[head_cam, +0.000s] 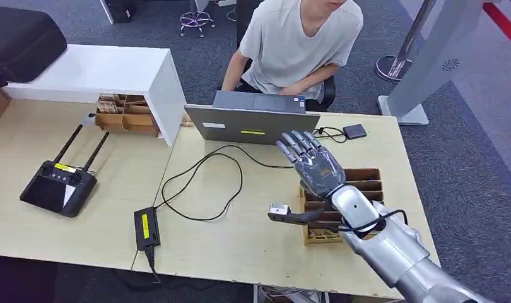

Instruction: Pass the card to the sensor for recognition and then transmit it.

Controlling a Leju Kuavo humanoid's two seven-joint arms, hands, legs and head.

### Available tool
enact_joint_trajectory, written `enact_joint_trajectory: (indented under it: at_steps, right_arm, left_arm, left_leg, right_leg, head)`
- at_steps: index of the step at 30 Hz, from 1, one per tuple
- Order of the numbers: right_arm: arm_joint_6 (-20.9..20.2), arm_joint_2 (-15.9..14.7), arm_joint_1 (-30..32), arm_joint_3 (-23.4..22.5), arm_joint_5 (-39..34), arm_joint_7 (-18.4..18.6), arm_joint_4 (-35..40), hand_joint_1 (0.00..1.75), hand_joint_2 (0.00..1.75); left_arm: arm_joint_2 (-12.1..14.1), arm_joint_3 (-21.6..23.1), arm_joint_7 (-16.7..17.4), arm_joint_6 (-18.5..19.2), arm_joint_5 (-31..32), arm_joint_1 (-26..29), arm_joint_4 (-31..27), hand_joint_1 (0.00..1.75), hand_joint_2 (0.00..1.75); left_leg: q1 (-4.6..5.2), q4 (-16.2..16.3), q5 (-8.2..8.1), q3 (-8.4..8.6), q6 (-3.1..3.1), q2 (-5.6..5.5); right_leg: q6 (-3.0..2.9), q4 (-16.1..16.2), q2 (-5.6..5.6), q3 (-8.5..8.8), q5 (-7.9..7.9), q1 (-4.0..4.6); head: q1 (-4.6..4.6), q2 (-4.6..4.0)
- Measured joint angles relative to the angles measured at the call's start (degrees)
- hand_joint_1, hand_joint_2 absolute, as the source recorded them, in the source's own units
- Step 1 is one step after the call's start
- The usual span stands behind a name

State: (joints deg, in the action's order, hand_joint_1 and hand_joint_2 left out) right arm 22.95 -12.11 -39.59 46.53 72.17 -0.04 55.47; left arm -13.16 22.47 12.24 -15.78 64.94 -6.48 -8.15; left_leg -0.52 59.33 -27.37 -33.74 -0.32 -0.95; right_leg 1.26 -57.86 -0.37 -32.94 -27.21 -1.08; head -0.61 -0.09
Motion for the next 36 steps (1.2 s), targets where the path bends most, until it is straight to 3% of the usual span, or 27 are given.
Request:
enact_joint_trajectory:
  at_steps: [24,36]
  right_arm:
    - [-0.85,-1.55,0.01,-0.83,-0.37,-0.81,1.53,0.00,1.75]
    - [-2.60,-4.59,0.21,-0.81,-1.09,-1.25,4.81,0.00,1.75]
  left_arm:
    - [-0.37,-3.10,0.26,-1.20,-2.16,0.13,0.00,0.00,1.75]
    - [-0.50,-5.18,0.79,-2.47,-3.54,0.28,0.00,0.00,1.75]
  left_leg:
    - [0.00,0.00,0.00,0.00,0.00,0.01]
    - [0.00,0.01,0.00,-0.01,0.00,0.02]
  right_leg:
    - [0.00,0.00,0.01,-0.01,0.00,0.00]
    - [0.00,0.00,0.02,-0.02,0.00,0.00]
  head:
    - [0.02,0.00]
    - [0.00,0.00]
